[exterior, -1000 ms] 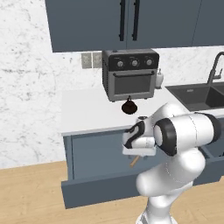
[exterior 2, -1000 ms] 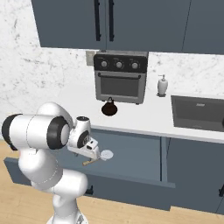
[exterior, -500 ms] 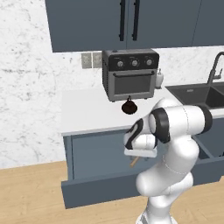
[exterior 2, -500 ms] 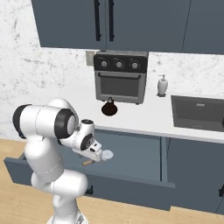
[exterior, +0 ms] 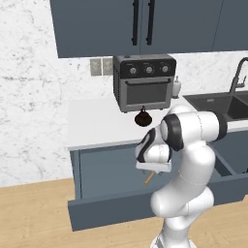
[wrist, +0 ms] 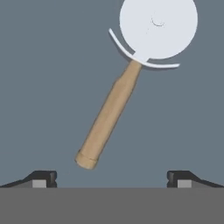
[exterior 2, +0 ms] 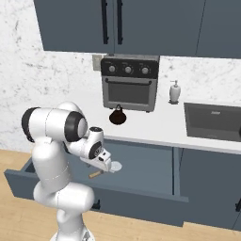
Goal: Pick the pizza cutter from the drawer and place it on the counter.
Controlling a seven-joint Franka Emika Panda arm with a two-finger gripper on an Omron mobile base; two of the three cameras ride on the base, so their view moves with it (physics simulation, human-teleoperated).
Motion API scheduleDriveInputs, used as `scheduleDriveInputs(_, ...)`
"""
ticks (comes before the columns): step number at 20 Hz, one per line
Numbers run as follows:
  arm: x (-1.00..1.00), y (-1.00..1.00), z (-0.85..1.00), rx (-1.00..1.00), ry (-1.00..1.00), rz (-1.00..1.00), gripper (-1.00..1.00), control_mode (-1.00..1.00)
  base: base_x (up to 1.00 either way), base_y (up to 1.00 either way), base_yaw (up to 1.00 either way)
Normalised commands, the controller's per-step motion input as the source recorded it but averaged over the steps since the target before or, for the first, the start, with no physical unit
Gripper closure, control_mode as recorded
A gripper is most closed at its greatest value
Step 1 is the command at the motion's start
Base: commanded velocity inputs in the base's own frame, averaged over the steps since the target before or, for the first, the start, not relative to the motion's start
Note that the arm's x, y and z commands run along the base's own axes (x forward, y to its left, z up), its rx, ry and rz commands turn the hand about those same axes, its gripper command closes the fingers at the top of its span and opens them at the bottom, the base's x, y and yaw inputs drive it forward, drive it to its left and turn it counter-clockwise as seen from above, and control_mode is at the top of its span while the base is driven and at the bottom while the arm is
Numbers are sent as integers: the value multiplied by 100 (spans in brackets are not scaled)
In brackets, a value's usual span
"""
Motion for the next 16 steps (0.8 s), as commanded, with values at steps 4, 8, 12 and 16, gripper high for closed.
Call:
scheduleDriveInputs(4, 21, 0, -27, 0, 0, 0, -100, -100, 0, 0, 0)
scheduleDriveInputs(8, 24, 0, -32, 0, 0, -3, -100, -100, 0, 0, 0)
scheduleDriveInputs(12, 30, 0, -19, 0, 0, -2, -100, -100, 0, 0, 0)
scheduleDriveInputs(16, 18, 0, -28, 0, 0, -4, -100, -100, 0, 0, 0)
